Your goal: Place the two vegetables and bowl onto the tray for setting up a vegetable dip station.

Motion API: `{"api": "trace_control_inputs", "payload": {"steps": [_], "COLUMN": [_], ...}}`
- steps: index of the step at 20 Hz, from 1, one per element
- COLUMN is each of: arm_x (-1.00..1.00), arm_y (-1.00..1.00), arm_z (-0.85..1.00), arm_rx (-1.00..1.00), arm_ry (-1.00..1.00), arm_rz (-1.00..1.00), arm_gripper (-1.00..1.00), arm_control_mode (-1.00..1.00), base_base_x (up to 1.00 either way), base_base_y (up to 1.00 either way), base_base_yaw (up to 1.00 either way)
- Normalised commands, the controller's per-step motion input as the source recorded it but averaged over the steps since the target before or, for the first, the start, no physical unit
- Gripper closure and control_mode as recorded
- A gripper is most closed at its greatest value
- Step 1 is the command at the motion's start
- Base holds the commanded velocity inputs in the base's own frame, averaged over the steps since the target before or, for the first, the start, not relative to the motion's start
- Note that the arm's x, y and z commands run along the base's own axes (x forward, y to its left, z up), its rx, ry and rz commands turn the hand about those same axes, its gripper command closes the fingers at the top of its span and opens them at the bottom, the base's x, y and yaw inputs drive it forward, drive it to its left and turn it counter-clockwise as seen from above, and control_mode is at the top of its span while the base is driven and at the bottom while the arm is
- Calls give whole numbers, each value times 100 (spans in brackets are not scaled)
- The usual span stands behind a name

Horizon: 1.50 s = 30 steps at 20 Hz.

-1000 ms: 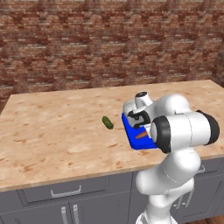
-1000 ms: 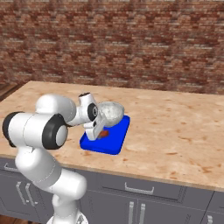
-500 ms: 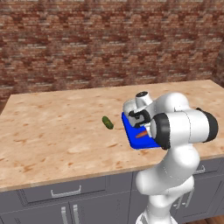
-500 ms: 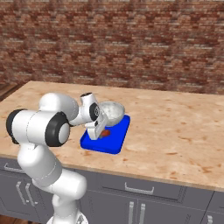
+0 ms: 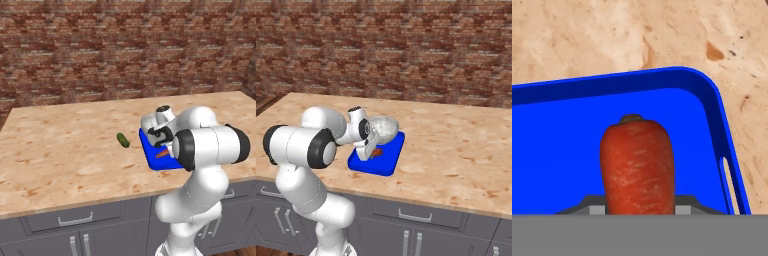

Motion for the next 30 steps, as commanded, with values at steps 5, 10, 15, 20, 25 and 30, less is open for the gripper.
{"api": "trace_control_inputs", "payload": {"steps": [5, 10, 15, 20, 25, 30], "arm_x": [0, 0, -1, -13, -16, -14], "arm_y": [-4, -8, -5, 0, 0, 0], "arm_z": [-8, -8, -5, 5, 12, 17], "arm_rx": [0, 1, 1, 4, 2, 0], "arm_ry": [0, 0, 0, 1, 2, 5], "arm_rz": [0, -1, -1, 0, -1, -2], "arm_gripper": [-100, -100, -100, -100, -100, -100], "arm_control_mode": [-100, -100, -100, -100, -100, -100], "base_base_x": [0, 0, 0, 0, 0, 0], "base_base_y": [0, 0, 0, 0, 0, 0], "base_base_yaw": [0, 0, 0, 0, 0, 0]}}
